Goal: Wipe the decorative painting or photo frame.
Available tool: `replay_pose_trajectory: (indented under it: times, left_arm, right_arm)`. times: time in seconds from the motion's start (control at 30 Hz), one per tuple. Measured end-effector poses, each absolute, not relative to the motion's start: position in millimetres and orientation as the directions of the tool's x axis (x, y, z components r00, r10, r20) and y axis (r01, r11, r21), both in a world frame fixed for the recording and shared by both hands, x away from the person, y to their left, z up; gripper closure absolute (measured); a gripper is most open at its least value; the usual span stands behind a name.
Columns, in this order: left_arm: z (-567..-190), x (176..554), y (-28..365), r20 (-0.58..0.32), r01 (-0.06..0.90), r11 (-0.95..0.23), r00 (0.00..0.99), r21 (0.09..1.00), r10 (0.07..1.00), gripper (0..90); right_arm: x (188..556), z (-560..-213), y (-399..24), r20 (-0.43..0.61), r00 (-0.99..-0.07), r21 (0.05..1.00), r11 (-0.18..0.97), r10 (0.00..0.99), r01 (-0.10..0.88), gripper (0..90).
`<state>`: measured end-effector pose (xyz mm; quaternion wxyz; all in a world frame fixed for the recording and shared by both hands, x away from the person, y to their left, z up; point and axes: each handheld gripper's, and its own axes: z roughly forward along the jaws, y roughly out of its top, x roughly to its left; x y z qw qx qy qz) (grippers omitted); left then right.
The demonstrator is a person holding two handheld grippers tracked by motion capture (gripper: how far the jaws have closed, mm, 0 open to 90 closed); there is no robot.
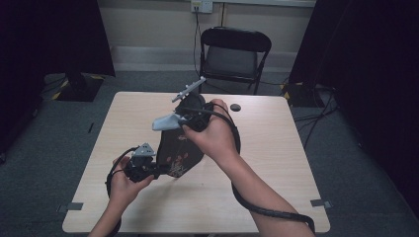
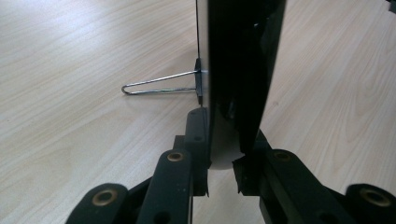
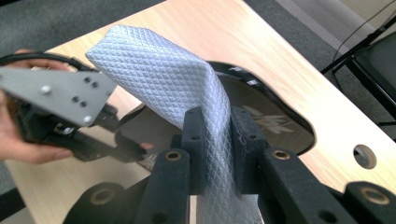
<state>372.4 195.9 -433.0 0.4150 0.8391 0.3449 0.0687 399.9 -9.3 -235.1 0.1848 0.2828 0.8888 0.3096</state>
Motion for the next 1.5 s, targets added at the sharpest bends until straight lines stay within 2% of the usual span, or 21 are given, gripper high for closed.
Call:
replay_pose_trajectory:
  times: [0.87, 1.5]
  left_arm:
    - [-433, 371, 197, -0.171, 0.518, -0.423, 0.759, 0.743, 0.628, 78.5]
    - [-433, 372, 197, -0.174, 0.520, -0.424, 0.759, 0.742, 0.627, 78.5]
  right_arm:
    - [436, -259, -50, -0.160, -0.643, 0.662, 0.565, 0.749, 0.493, 78.5]
    - [454, -298, -74, -0.130, -0.585, 0.656, 0.512, 0.801, 0.555, 78.4]
